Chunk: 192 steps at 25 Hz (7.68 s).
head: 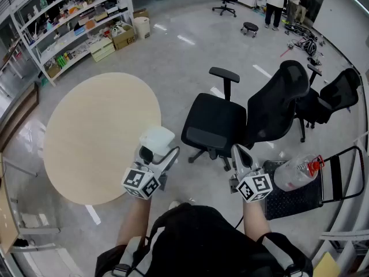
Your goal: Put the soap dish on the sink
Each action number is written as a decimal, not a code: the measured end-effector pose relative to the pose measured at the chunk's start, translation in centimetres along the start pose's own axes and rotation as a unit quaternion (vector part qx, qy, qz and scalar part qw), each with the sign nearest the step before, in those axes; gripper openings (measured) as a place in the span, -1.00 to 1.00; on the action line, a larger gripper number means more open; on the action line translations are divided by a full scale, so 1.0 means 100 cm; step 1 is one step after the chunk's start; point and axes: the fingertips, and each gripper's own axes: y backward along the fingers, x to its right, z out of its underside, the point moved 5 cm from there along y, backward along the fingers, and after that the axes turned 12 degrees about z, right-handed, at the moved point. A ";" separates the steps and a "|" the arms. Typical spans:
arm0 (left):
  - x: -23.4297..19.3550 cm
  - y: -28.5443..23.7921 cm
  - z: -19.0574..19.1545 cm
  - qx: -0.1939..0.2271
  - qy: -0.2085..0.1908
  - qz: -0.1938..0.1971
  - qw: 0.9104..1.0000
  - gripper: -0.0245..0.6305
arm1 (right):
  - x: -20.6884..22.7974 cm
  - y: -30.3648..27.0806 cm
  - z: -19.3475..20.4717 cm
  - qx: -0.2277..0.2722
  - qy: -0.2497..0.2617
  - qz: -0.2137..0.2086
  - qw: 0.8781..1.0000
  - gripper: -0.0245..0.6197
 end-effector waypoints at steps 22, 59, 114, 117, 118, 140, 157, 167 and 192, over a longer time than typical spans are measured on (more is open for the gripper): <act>0.009 -0.035 0.016 -0.023 0.015 0.115 0.993 0.50 | 0.004 0.058 -0.002 0.026 -0.023 0.113 0.993 -0.90; 0.348 -0.216 0.119 -0.073 0.055 0.407 0.909 0.50 | 0.194 0.409 -0.033 0.108 -0.021 0.413 0.904 -0.90; 0.725 -0.347 0.226 -0.155 0.108 0.790 0.583 0.50 | 0.212 0.634 -0.034 0.179 -0.002 0.782 0.596 -0.90; 0.746 -0.338 0.228 -0.160 0.108 0.803 0.564 0.50 | 0.203 0.649 -0.032 0.183 -0.001 0.797 0.575 -0.90; 0.754 -0.335 0.230 -0.160 0.109 0.806 0.559 0.50 | 0.200 0.655 -0.033 0.185 0.001 0.801 0.570 -0.90; 0.949 -0.221 0.251 -0.158 0.112 0.838 0.511 0.50 | 0.153 0.860 -0.026 0.210 0.017 0.845 0.492 -0.90; 1.049 -0.135 0.262 -0.174 0.136 0.857 0.465 0.50 | 0.098 0.965 -0.012 0.211 0.011 0.876 0.433 -0.90; 1.111 -0.108 0.279 -0.175 0.133 0.881 0.419 0.50 | 0.099 1.001 -0.001 0.207 0.009 0.895 0.396 -0.90; 1.273 -0.127 0.328 -0.201 0.118 0.893 0.384 0.50 | 0.177 1.106 -0.031 0.187 0.009 0.924 0.332 -0.90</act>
